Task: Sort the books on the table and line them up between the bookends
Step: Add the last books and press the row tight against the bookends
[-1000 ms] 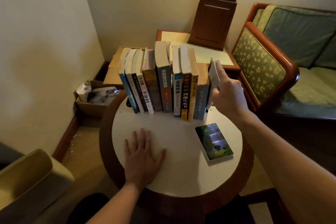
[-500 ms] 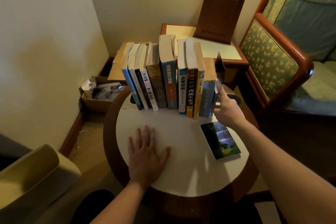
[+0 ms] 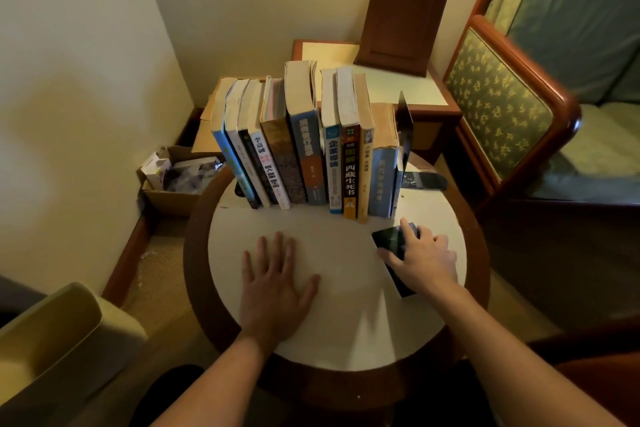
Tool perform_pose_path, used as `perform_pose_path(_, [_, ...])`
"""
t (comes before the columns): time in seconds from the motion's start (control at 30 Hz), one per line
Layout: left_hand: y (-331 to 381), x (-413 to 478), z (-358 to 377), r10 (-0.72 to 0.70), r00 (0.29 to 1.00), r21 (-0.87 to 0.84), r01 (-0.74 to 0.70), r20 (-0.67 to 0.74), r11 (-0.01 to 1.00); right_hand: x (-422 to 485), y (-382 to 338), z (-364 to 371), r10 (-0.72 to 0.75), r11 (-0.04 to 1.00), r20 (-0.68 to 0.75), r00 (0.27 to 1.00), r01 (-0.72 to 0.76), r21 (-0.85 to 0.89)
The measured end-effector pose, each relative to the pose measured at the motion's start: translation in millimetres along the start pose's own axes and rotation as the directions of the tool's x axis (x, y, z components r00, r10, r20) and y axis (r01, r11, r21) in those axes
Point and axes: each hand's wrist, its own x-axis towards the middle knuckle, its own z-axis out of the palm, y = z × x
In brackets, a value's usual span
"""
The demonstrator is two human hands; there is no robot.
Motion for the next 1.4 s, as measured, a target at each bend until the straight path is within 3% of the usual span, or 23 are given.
perform_pose_path(0.27, [0.0, 0.2, 1.0, -0.010, 1.000, -0.006, 0.010, 0.000, 1.000, 4.8, 1.9, -7.5, 0.048, 0.975, 0.065, 0.997, -0.061, 0.216])
perform_pose_path(0.4, [-0.2, 0.4, 2.7, -0.004, 1.000, -0.016, 0.004, -0.014, 1.000, 5.1, 10.1, -17.4, -0.047, 0.901, 0.121, 0.992, -0.010, 0.434])
perform_pose_path(0.7, [-1.2, -0.1, 1.9, 0.003, 1.000, -0.019, -0.003, -0.017, 1.000, -0.3, 30.5, -78.2, -0.270, 0.913, 0.205, 0.941, 0.182, 0.365])
perform_pose_path(0.8, [-0.8, -0.8, 0.9, -0.001, 1.000, -0.009, 0.001, -0.008, 1.000, -4.3, 36.3, -95.5, -0.275, 0.913, 0.224, 0.935, 0.181, 0.366])
perform_pose_path(0.93, [-0.4, -0.8, 0.5, 0.002, 1.000, -0.020, -0.002, -0.008, 1.000, -11.3, 39.6, -114.0, -0.231, 0.906, 0.049, 0.972, 0.196, 0.376])
perform_pose_path(1.03, [-0.8, -0.4, 0.7, 0.002, 1.000, -0.032, -0.002, -0.008, 0.999, -17.1, 39.7, -119.4, -0.210, 0.878, -0.186, 0.960, 0.269, 0.395])
perform_pose_path(1.17, [0.1, -0.6, -1.5, 0.011, 1.000, -0.039, -0.011, -0.016, 0.999, -17.2, 38.3, -119.1, -0.316, 0.784, -0.575, 0.755, 0.549, 0.290])
perform_pose_path(1.23, [-0.2, -0.3, -1.6, 0.013, 1.000, -0.047, -0.014, -0.026, 0.999, -16.6, 33.8, -121.0, -0.318, 0.749, -0.653, 0.687, 0.604, 0.271])
perform_pose_path(1.4, [-0.5, 1.4, -0.6, 0.018, 1.000, -0.037, -0.019, -0.018, 0.999, -9.1, 26.5, -116.7, -0.321, 0.703, -0.716, 0.619, 0.663, 0.258])
